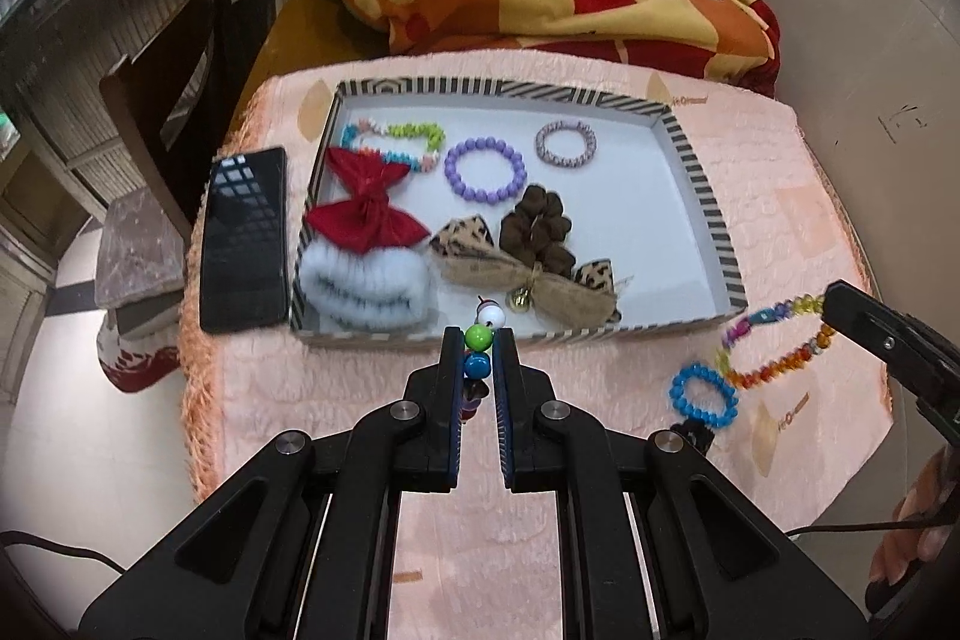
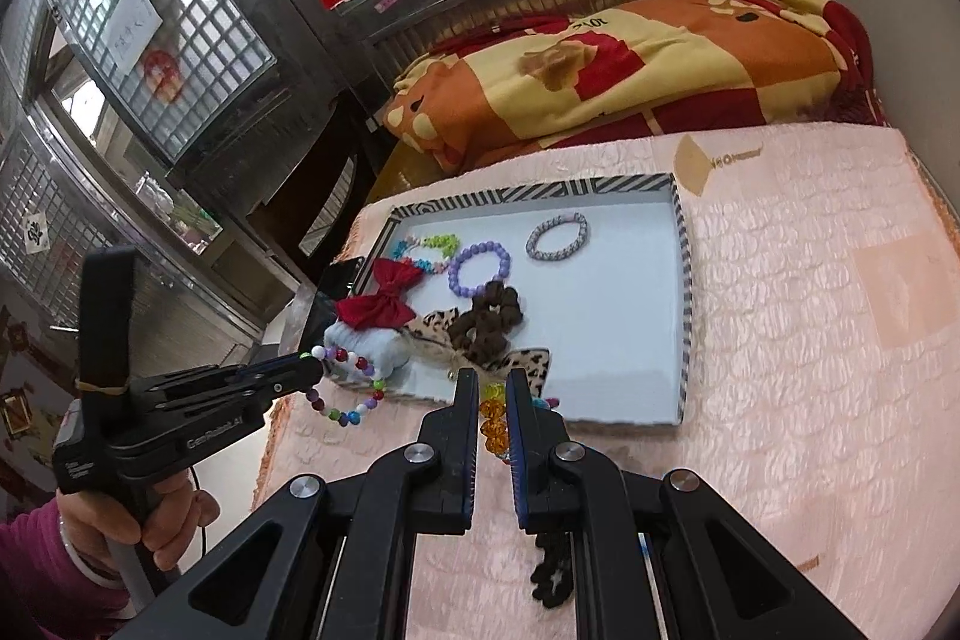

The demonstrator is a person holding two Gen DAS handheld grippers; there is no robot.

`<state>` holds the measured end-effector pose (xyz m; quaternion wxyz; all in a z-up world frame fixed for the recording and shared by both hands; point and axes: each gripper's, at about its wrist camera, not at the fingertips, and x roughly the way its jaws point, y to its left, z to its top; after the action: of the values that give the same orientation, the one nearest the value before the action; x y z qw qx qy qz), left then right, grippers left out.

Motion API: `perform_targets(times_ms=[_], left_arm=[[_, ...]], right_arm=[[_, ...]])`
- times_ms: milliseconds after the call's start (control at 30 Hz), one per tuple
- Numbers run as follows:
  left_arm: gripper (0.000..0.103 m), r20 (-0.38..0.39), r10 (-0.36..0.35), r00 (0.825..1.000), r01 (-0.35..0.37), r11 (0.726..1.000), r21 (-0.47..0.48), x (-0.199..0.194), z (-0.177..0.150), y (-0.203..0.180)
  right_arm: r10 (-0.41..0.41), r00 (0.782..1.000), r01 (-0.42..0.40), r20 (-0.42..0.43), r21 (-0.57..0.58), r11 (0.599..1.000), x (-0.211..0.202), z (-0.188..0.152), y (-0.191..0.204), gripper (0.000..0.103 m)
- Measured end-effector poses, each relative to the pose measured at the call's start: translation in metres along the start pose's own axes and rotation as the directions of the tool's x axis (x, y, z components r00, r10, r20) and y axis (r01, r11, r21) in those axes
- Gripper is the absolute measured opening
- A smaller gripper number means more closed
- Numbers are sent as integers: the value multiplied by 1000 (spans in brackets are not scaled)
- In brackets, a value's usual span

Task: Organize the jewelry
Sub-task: 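Carry both items into the tray and open both tools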

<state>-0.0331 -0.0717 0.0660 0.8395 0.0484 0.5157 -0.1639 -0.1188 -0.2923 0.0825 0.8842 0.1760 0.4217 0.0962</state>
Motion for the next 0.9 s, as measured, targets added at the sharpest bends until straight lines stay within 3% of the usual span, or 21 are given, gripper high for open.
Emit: perform_targets(times_ms=[433,900], left_arm=[[8,18,-33,999,31,996,87,18,54,-30],[8,-73,-117,990,128,977,168,75,91,-87]], right_arm=[[-81,996,82,-37,27,996,46,50,-31,8],[-124,988,131,-93,70,989,99,99,-71,8]])
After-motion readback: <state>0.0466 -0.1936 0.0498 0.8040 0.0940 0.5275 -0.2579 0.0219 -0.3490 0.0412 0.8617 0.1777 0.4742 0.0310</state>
